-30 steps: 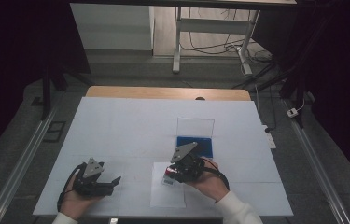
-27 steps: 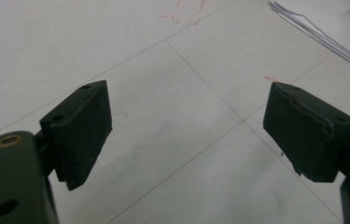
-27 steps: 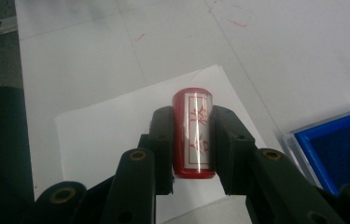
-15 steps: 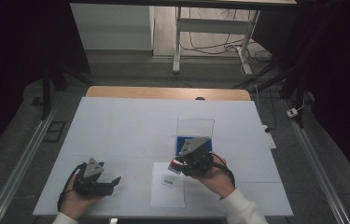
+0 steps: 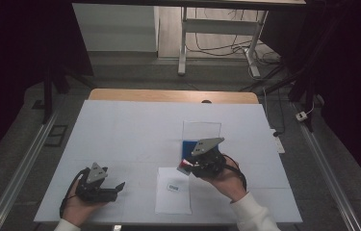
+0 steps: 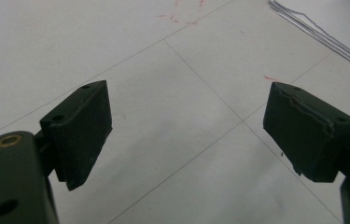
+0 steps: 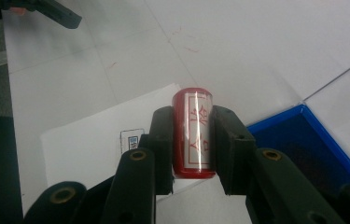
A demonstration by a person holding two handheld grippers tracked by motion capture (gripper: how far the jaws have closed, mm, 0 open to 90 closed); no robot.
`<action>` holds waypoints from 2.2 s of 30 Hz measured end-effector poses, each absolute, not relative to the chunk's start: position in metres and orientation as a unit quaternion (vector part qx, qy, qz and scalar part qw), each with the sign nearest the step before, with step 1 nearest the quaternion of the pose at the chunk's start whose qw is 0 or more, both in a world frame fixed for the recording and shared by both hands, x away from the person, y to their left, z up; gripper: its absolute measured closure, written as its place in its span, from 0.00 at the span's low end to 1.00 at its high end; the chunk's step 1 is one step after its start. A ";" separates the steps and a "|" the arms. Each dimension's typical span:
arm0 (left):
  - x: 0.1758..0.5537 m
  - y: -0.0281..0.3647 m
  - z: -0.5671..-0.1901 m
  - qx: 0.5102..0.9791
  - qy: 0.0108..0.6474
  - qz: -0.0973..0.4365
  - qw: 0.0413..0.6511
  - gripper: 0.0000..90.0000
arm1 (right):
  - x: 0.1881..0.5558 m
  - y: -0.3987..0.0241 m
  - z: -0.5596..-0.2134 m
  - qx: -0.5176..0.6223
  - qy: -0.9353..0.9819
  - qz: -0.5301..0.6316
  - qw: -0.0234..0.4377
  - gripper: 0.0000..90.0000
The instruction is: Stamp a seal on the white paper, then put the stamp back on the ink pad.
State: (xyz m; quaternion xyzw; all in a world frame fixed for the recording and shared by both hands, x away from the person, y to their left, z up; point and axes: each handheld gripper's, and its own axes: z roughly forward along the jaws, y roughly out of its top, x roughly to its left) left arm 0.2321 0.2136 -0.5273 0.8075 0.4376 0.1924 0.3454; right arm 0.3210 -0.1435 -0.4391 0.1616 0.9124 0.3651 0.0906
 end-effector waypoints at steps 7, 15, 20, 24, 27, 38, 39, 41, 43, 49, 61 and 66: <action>0.231 0.213 -0.526 0.807 0.436 0.195 0.348 0.17 | 0.324 -0.150 -0.435 0.171 0.906 0.373 0.099 0.77; 0.231 0.213 -0.527 0.807 0.436 0.196 0.346 0.17 | 0.330 -0.158 -0.431 0.184 0.901 0.377 0.111 0.77; 0.231 0.213 -0.527 0.807 0.437 0.195 0.346 0.17 | 0.337 -0.163 -0.432 0.197 0.899 0.374 0.117 0.77; 0.231 0.213 -0.527 0.808 0.436 0.195 0.346 0.17 | 0.346 -0.169 -0.436 0.212 0.897 0.367 0.124 0.77; 0.231 0.213 -0.528 0.808 0.436 0.193 0.346 0.17 | 0.352 -0.174 -0.438 0.221 0.895 0.366 0.127 0.77; 0.231 0.213 -0.527 0.809 0.434 0.194 0.346 0.17 | 0.370 -0.182 -0.444 0.246 0.892 0.353 0.138 0.77; 0.231 0.213 -0.527 0.809 0.433 0.194 0.346 0.17 | 0.372 -0.183 -0.444 0.248 0.892 0.351 0.139 0.77; 0.231 0.213 -0.528 0.810 0.432 0.192 0.346 0.17 | 0.376 -0.184 -0.445 0.254 0.891 0.351 0.139 0.77; 0.231 0.213 -0.528 0.810 0.433 0.192 0.347 0.17 | 0.379 -0.186 -0.446 0.258 0.890 0.350 0.141 0.77; 0.231 0.212 -0.527 0.810 0.432 0.192 0.347 0.17 | 0.391 -0.190 -0.449 0.269 0.889 0.340 0.147 0.77; 0.231 0.213 -0.528 0.809 0.434 0.192 0.346 0.17 | 0.403 -0.183 -0.464 0.277 0.899 0.307 0.142 0.77; 0.231 0.213 -0.528 0.809 0.434 0.193 0.345 0.17 | 0.403 -0.178 -0.468 0.272 0.905 0.296 0.139 0.77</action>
